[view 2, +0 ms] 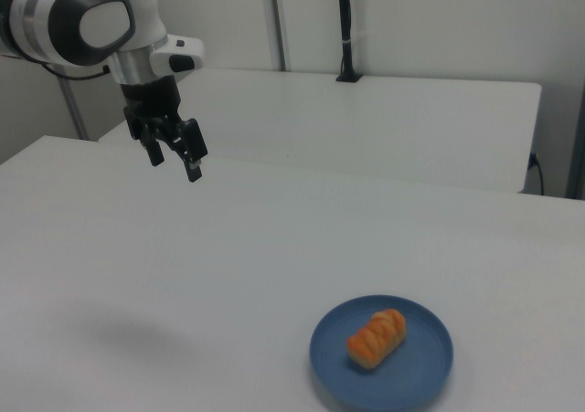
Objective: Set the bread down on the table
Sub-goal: 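Move the open gripper over the orange bread roll on the blue plate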
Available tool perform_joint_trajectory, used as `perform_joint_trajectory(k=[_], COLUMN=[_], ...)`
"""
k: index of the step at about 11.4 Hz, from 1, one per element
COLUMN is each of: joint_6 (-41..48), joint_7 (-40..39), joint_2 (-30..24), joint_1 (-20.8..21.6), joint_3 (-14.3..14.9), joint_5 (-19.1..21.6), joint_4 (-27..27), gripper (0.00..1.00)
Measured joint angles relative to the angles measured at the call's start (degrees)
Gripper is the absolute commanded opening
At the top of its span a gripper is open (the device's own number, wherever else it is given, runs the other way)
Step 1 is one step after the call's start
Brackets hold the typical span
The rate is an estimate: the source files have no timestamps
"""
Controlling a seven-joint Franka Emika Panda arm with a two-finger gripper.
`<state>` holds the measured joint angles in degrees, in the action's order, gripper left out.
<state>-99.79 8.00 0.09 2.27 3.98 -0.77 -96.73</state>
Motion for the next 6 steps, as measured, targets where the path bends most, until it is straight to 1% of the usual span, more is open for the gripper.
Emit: perform_joint_trajectory(k=[1, 2, 5, 6], joint_6=[0.00, 0.00, 0.00, 0.00], joint_7=[0.00, 0.04, -0.32, -0.91], joint_2=[0.00, 0.00, 0.00, 0.00], joint_1=[-0.02, -0.01, -0.49, -0.56], joint_3=[0.00, 0.60, 3.97, 4.50], joint_5=[0.00, 0.00, 0.00, 0.00], joint_4=[0.01, 0.05, 0.13, 0.13], gripper=[1.00, 1.00, 1.00, 1.00])
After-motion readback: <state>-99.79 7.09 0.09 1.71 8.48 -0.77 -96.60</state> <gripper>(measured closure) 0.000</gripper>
